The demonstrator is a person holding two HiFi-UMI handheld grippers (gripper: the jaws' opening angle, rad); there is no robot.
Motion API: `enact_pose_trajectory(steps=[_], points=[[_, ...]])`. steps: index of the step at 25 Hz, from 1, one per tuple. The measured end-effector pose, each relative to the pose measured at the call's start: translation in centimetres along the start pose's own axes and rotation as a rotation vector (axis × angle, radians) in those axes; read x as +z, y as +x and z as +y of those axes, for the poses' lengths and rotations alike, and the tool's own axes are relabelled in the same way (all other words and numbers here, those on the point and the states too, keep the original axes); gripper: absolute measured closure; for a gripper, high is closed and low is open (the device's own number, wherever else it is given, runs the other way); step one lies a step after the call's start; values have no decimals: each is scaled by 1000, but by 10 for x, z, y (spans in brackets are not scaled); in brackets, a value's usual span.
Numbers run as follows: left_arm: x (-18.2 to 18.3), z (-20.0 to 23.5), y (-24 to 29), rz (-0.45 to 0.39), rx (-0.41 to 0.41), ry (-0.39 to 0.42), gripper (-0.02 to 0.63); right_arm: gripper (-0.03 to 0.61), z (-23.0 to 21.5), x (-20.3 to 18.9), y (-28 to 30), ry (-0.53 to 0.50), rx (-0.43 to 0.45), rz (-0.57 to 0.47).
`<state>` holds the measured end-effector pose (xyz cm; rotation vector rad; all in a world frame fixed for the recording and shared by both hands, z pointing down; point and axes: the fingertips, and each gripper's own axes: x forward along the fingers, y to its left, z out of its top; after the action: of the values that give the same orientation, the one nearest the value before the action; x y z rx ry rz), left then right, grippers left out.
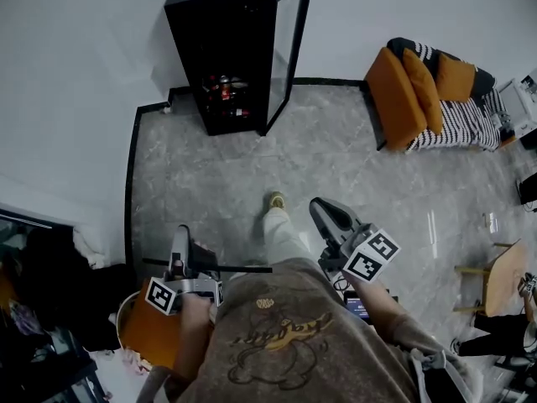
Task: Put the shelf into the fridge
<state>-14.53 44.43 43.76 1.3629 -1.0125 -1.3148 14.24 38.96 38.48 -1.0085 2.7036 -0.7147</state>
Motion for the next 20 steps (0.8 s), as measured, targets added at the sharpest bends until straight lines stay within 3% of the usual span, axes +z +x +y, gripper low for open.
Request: enact_pose_trajectory(steps=[9,20], points=[[8,17,33,30,19,4,598,555,-27,-10,27,37,-18,-2],[11,25,99,62,37,13,598,555,-57,16,78,15,8,32]])
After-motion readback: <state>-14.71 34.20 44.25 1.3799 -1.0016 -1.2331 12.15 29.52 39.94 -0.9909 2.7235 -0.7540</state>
